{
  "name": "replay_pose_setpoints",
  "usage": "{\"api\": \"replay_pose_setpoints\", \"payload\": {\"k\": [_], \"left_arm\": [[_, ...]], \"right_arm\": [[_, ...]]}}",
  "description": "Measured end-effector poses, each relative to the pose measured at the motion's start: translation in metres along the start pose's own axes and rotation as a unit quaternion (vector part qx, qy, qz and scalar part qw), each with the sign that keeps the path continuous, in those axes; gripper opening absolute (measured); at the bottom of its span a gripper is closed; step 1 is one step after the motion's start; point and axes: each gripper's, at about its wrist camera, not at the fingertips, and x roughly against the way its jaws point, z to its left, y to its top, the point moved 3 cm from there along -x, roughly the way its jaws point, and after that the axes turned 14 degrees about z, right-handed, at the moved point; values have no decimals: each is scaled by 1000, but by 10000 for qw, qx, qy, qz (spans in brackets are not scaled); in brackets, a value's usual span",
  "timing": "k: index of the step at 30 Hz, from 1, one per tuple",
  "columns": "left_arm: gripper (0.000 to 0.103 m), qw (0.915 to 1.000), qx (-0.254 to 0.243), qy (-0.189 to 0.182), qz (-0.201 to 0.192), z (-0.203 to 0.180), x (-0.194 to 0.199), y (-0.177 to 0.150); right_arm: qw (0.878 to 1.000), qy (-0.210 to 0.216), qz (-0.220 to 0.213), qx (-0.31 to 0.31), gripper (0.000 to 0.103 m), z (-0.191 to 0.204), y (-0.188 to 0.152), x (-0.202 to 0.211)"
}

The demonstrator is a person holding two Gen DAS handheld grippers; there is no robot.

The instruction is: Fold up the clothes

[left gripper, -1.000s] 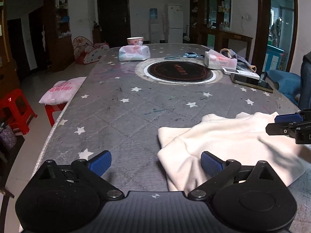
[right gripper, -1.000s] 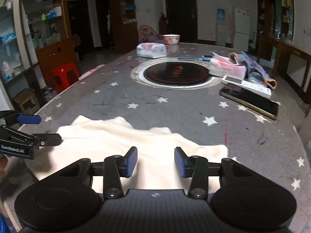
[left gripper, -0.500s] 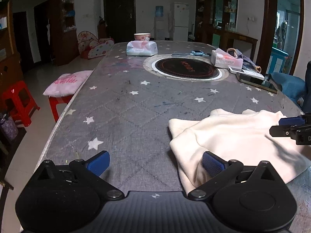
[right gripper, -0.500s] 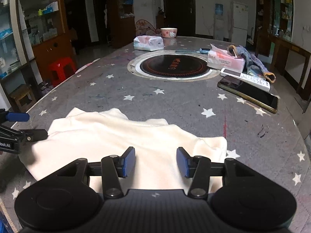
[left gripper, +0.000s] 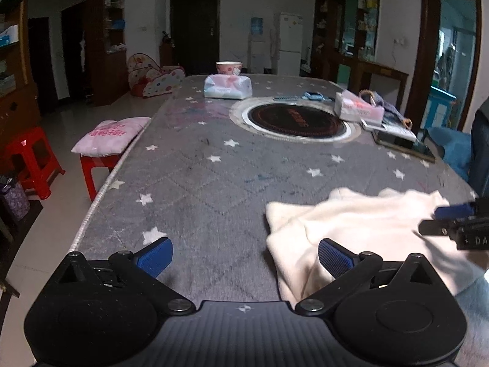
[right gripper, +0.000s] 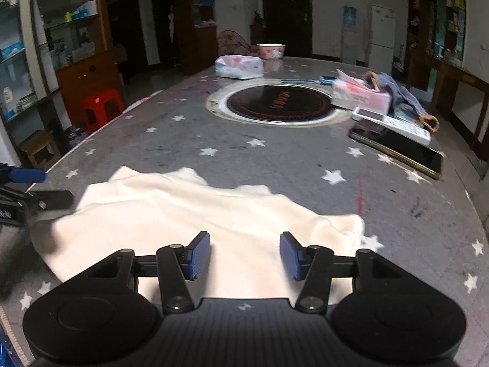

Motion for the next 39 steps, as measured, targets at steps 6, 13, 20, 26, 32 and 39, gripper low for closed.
{"api": "replay_pose_setpoints", "payload": {"k": [6, 13, 20, 26, 32, 39], "left_arm": [[103, 9995, -183, -198, -134, -14, 7, 7], [103, 9968, -648, -475, -49, -44, -4, 6], [98, 9951, -897, -423, 26, -56, -15, 24], [84, 9936, -1028, -282, 365, -67, -51, 50], [82, 9934, -963, -173, 605, -64, -71, 60], [83, 9977, -613, -108, 283, -43, -48, 65]], "right_arm": [[9997, -14, 41, -245, 37, -21, 1, 4], [9997, 58, 64, -231, 26, -20, 11, -3], [9996, 23, 126, -232, 22, -19, 23, -16], [9997, -3, 221, -114, 23, -12, 35, -30], [9996, 78, 186, -198, 23, -19, 36, -22], [9992, 73, 284, 267, 24, -6, 24, -7]]}}
